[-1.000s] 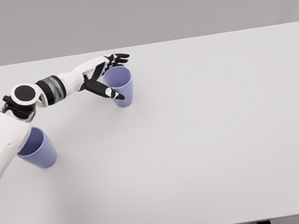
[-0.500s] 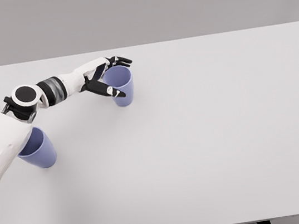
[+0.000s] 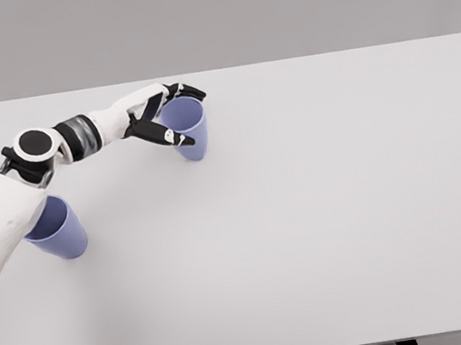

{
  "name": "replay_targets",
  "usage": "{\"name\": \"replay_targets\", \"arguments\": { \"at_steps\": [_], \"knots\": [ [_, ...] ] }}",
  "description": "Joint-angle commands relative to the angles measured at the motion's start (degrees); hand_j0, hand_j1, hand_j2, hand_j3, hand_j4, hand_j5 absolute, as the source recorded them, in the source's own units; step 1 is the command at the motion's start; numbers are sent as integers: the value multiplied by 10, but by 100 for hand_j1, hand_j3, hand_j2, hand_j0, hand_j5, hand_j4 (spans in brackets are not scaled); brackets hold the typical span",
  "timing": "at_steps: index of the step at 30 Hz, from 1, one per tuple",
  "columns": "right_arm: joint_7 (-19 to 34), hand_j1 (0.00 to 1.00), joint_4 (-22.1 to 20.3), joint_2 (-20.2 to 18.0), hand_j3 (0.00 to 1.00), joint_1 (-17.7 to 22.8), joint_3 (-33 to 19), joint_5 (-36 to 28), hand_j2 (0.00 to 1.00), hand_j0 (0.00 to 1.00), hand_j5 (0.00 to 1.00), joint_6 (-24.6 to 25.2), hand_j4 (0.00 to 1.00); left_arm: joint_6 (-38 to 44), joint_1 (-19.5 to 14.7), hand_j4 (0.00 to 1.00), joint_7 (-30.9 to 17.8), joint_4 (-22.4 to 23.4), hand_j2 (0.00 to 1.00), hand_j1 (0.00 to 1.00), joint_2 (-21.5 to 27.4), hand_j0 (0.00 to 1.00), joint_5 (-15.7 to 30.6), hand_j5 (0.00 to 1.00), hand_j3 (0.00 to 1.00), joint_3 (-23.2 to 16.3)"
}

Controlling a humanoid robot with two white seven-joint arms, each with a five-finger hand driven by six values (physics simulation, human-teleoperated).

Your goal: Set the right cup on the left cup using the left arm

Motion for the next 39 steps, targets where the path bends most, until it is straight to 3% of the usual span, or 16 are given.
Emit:
{"name": "replay_targets", "arguments": {
  "at_steps": [1, 9, 20, 27, 29, 39],
  "knots": [
    [0, 100, 0, 0, 100, 0, 0, 0, 100, 100, 100, 0, 100, 0, 0, 74, 0, -13, 74, 74, 7, 74, 11, 74, 74, 1],
    [0, 100, 0, 0, 100, 0, 0, 0, 100, 100, 100, 0, 100, 1, 1, 74, -1, -49, 74, 74, 37, 74, 31, 74, 74, 0],
    [0, 100, 0, 0, 100, 0, 0, 0, 100, 100, 100, 0, 100, 1, 21, 74, -1, -180, 74, 74, 149, 74, 112, 74, 74, -1],
    [0, 100, 0, 0, 100, 0, 0, 0, 100, 100, 100, 0, 100, 1, 28, 74, -2, -219, 74, 74, 184, 74, 133, 74, 74, -2],
    [0, 100, 0, 0, 100, 0, 0, 0, 100, 100, 100, 0, 100, 1, 36, 74, -1, -248, 74, 74, 211, 74, 148, 74, 74, -2],
    [0, 100, 0, 0, 100, 0, 0, 0, 100, 100, 100, 0, 100, 1, 47, 74, -2, -289, 74, 74, 269, 74, 168, 74, 74, 2]
  ]
}}
